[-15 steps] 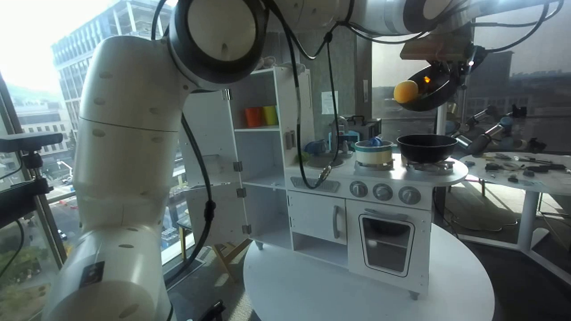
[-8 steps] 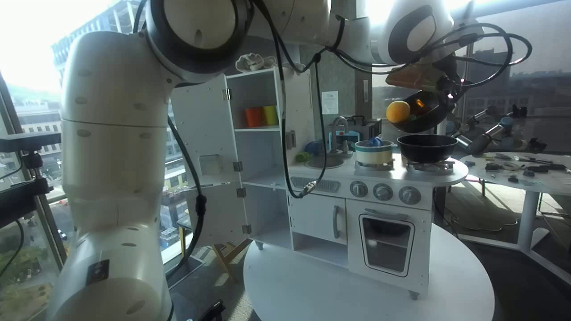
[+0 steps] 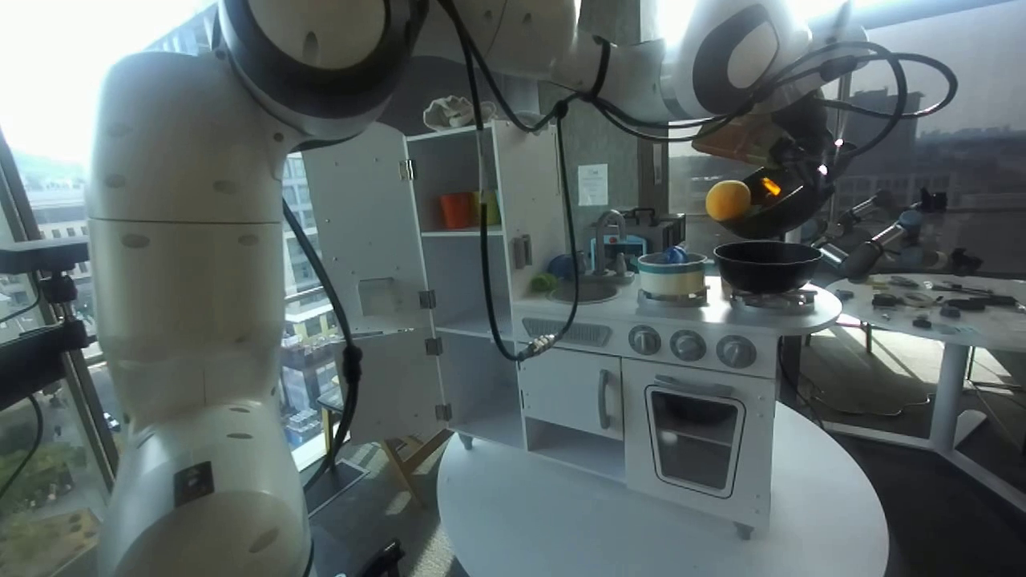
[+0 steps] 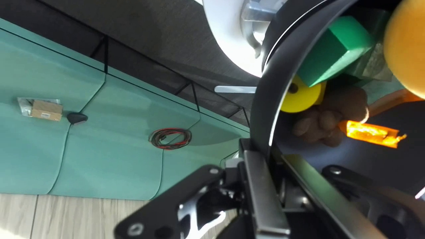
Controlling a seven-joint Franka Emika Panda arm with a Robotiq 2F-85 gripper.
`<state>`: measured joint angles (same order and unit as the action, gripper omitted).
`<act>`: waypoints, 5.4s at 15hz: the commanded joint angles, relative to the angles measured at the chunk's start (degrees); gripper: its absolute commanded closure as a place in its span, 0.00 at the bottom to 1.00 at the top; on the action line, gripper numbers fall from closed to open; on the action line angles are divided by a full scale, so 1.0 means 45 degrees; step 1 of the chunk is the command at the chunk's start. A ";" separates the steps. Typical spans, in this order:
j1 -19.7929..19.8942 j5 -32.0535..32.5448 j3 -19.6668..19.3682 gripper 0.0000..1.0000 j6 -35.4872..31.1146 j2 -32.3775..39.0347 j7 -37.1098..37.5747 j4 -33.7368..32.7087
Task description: Pour the contents in the bowl on the left into the bowl on the right.
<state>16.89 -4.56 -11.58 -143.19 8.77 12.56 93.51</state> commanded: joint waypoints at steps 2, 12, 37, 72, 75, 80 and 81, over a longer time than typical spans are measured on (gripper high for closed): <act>-0.0422 0.1113 -0.0623 0.86 -0.0589 -0.0751 0.1684 0.0563; -0.0905 0.3672 -0.0861 0.87 0.0282 -0.0395 0.4753 -0.0689; -0.2814 1.0803 -0.0319 0.87 0.7020 0.1301 1.1972 -0.4049; -0.4263 1.4432 -0.0271 0.87 1.4030 0.6458 0.9953 -1.0881; -0.4400 1.4550 -0.0407 0.87 1.4168 0.6942 0.9823 -1.1453; -0.4558 1.4953 -0.0566 0.87 1.4544 0.7750 0.9423 -1.2478; -0.4577 1.5017 -0.0591 0.86 1.4596 0.7852 0.9351 -1.2615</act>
<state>-2.99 60.62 -12.68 -79.50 40.63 57.65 43.09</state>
